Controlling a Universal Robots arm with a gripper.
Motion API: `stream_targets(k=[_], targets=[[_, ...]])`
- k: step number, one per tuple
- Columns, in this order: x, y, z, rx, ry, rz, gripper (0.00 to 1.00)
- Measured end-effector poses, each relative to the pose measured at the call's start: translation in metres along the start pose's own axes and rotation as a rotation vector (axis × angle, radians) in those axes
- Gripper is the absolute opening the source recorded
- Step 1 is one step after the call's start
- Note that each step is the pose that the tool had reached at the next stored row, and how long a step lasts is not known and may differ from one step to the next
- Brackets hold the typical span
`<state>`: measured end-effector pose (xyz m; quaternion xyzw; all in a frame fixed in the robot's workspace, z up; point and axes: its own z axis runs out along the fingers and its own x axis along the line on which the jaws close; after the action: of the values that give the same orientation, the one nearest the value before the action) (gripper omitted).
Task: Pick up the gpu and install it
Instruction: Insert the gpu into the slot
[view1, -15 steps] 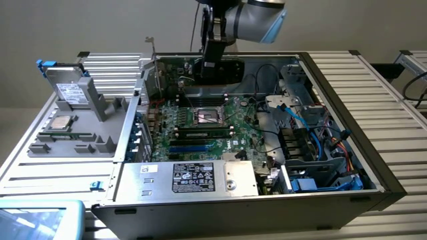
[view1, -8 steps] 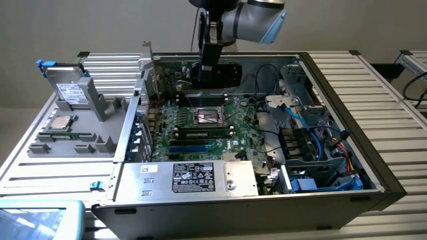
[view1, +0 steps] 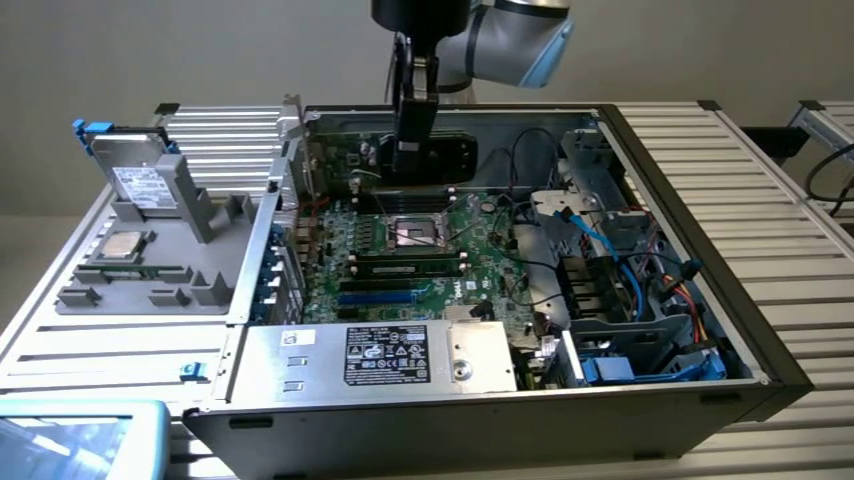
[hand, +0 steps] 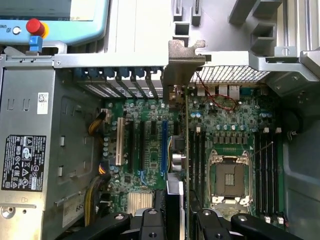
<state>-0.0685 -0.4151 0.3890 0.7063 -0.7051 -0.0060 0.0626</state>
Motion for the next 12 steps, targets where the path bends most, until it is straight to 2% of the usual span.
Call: stream_targets(k=[4,8,11,12], targets=[[-0.001,0.0008,0.0063,-0.0008,-0.0069,0.009,0.29],[-0.001,0.0024,0.0108,-0.0017,-0.0231,0.019,0.29],[-0.001,0.0041,0.0149,-0.0019,-0.0298,0.022,0.29],[-0.001,0.005,0.0159,-0.0021,-0.0337,0.023,0.29]])
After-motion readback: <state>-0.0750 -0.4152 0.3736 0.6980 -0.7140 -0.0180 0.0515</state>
